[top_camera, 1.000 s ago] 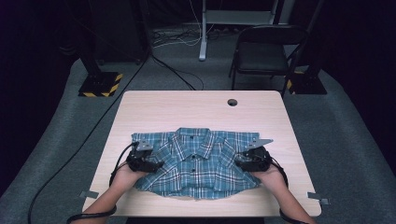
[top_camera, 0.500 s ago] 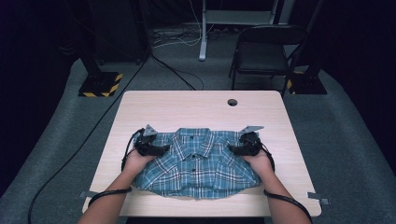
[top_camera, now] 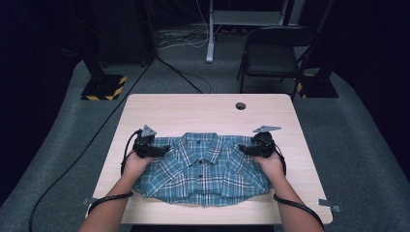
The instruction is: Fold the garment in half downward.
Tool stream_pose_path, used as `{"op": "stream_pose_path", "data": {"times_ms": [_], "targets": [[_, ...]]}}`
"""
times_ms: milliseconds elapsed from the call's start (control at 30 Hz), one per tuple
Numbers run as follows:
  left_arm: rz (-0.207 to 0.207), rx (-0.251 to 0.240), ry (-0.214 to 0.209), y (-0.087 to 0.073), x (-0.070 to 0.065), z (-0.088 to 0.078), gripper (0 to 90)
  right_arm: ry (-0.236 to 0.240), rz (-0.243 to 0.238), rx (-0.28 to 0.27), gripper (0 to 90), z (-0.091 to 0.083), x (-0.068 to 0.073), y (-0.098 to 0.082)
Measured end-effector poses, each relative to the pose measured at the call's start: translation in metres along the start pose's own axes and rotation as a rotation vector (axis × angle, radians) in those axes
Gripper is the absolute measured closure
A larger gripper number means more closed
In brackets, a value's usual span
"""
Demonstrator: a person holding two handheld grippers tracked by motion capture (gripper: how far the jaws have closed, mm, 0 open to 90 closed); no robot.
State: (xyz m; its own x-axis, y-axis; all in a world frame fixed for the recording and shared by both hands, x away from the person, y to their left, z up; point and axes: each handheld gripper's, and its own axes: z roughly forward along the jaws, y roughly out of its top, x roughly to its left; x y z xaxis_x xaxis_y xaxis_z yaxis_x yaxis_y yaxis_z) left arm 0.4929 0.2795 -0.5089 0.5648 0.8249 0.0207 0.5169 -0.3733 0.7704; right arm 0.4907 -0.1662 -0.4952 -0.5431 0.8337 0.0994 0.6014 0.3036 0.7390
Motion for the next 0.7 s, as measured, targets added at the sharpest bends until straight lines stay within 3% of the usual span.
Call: {"op": "stream_pose_path", "data": {"times_ms": [100, 167, 233, 300, 400, 433, 500, 567, 633, 700], "targets": [[0.037, 0.016, 0.041, -0.004, -0.002, 0.006, 14.6, -0.06, -0.037, 0.048, 32.4, 0.01, -0.001, -0.007], [0.078, 0.033, 0.065, -0.003, -0.005, 0.007, 14.6, -0.069, -0.039, 0.031, 32.6, 0.012, -0.003, -0.011], [0.049, 0.046, 0.051, 0.002, -0.004, 0.005, 14.7, -0.075, -0.042, 0.04, 32.6, 0.012, -0.002, -0.009], [-0.005, 0.019, 0.022, 0.008, 0.0, -0.003, 15.4, -0.073, -0.044, 0.049, 32.5, 0.008, 0.0, -0.005], [-0.067, -0.058, -0.021, 0.016, 0.004, -0.016, 15.6, -0.044, -0.026, -0.017, 32.5, -0.006, -0.001, 0.0], [-0.077, -0.063, -0.038, 0.018, 0.003, -0.018, 15.6, -0.04, -0.012, -0.037, 32.6, -0.01, -0.002, 0.0], [-0.057, -0.045, -0.046, 0.019, 0.0, -0.015, 15.2, -0.03, 0.012, -0.056, 32.4, -0.015, -0.006, 0.001], [-0.021, 0.007, -0.035, 0.017, -0.002, -0.006, 15.0, -0.046, 0.013, -0.035, 32.0, -0.014, -0.009, 0.0], [-0.013, 0.051, -0.033, 0.01, -0.003, 0.005, 13.9, -0.075, 0.016, -0.008, 31.5, -0.01, -0.013, -0.003], [0.015, 0.029, -0.017, 0.003, -0.005, 0.01, 13.9, -0.095, 0.043, 0.007, 32.1, -0.004, -0.018, -0.008]]}}
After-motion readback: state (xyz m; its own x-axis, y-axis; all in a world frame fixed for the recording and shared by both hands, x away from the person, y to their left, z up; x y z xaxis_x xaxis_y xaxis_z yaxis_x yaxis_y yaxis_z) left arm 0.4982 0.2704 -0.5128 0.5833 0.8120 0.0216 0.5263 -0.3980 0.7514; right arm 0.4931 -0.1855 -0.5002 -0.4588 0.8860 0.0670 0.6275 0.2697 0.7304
